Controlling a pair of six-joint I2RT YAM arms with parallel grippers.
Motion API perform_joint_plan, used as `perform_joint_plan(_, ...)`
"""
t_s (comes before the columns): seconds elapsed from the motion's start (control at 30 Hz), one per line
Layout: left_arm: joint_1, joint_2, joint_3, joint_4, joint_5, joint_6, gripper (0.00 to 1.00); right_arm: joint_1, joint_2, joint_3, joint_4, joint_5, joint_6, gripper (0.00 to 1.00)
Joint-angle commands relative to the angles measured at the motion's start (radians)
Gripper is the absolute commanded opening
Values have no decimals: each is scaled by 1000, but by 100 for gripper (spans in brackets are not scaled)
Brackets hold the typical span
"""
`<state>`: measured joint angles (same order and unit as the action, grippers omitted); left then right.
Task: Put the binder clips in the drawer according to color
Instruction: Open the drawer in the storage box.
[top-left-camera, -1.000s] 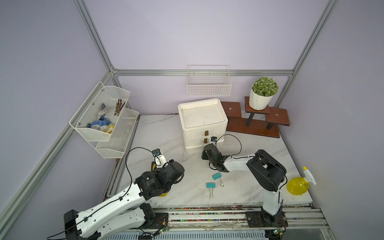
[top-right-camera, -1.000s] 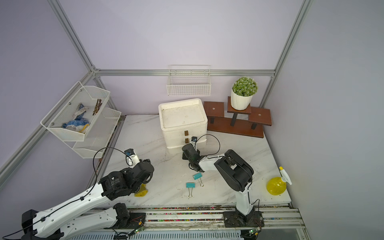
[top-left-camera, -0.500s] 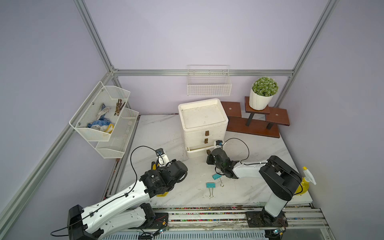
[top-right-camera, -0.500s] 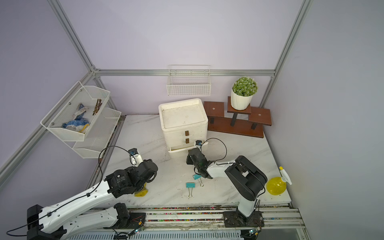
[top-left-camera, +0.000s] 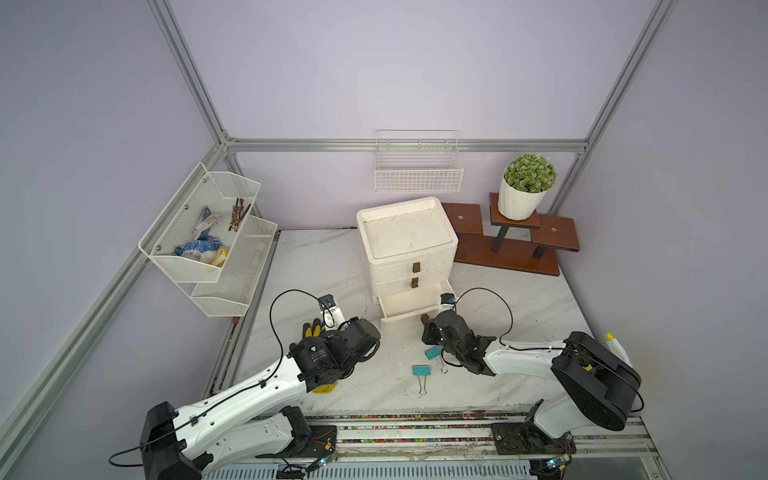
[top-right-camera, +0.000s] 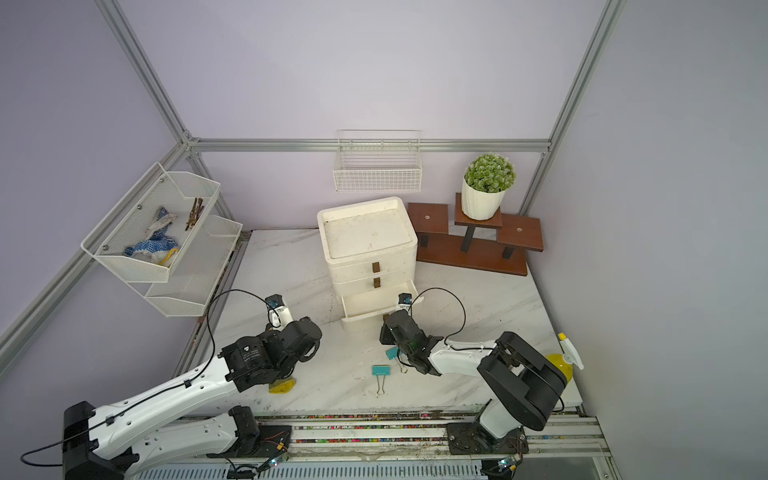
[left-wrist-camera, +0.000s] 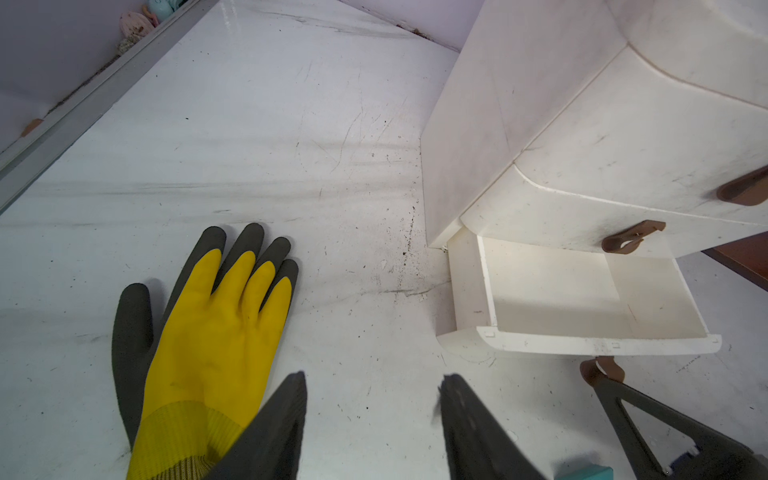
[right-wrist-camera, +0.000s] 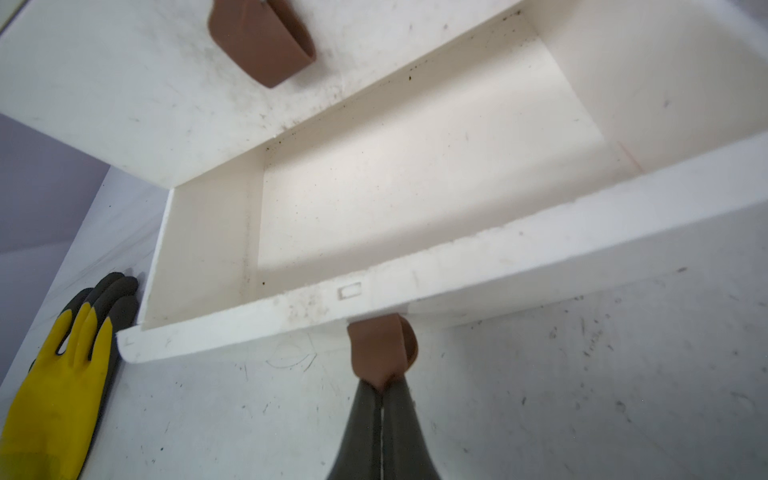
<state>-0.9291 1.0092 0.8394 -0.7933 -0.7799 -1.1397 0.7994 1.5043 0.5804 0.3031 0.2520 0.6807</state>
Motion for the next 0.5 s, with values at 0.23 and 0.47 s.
perform_joint_plan(0.23, 8, 19, 40, 48, 33, 17, 56, 36, -79, -59, -64, 17, 42, 0)
perform_joint_plan(0.47, 7, 18, 43, 49, 42, 17, 57, 44, -89, -54, -96, 34, 49, 4)
